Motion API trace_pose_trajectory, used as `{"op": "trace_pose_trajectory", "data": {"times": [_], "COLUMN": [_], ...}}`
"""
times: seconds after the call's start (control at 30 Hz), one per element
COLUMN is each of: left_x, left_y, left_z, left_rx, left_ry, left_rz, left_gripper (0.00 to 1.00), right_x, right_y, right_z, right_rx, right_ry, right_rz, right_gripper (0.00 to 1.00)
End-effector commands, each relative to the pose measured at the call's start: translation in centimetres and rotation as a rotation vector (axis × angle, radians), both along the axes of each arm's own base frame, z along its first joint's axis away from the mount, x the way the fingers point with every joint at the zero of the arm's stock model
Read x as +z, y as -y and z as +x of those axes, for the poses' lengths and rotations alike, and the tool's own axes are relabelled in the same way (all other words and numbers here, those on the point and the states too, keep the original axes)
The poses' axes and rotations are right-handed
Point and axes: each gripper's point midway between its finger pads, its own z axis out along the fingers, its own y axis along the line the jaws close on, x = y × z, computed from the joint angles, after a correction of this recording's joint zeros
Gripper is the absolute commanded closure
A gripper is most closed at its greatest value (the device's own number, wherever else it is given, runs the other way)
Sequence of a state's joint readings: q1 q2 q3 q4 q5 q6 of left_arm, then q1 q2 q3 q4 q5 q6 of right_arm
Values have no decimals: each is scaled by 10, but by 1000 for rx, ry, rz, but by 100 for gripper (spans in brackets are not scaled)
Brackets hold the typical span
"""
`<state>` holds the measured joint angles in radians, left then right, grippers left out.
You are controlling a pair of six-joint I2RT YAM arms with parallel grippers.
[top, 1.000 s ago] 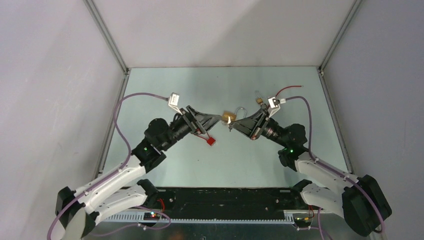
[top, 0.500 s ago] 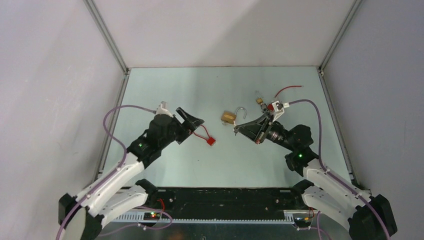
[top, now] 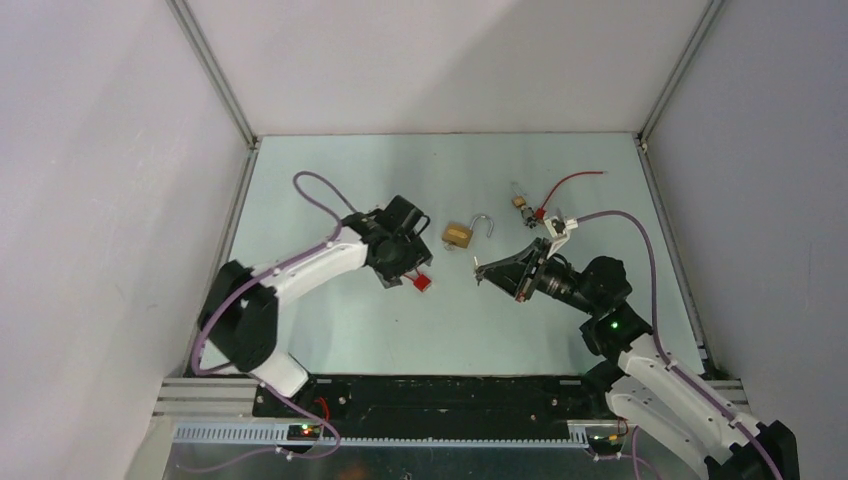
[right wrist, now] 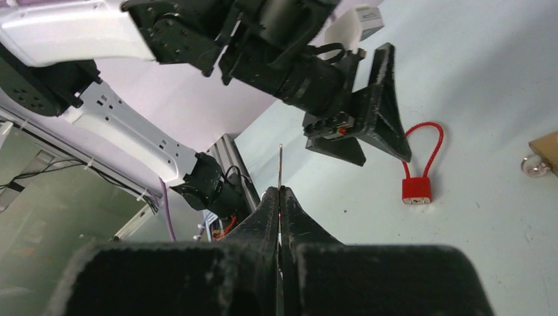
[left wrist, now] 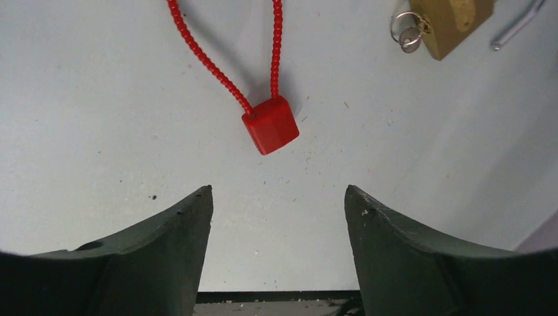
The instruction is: Unlock with the key
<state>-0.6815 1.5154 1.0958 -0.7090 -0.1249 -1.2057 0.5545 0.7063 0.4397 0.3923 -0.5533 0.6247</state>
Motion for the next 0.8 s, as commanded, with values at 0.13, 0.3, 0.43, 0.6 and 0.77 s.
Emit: {"op": "trace_pose_trajectory", "data": {"times": [0.13,0.3,0.43,0.6,0.77], "left_x": [-40,-57,-67,-79,-84], "left_y": [8,13,15,12,7], "left_z": [11,17,24,29,29], "left_rx": [25,34,38,54,67], "left_ry": [-129,-161,-172,-194,-205], "left_rz": [163,192,210,230,237], "left_gripper": [29,33,36,40,43], "right_x": [-7,-9,-12,-15,-15], "right_y": [9,12,14,15,14], "right_z": [-6,-8,-7,-6,-4], "right_rx": [-25,-22,-20,-15,-11], "right_ry": [32,37,33,29,33], "right_rz": [-52,-59,-64,-69,-67], "right_gripper": [100,100,100,100,100]}}
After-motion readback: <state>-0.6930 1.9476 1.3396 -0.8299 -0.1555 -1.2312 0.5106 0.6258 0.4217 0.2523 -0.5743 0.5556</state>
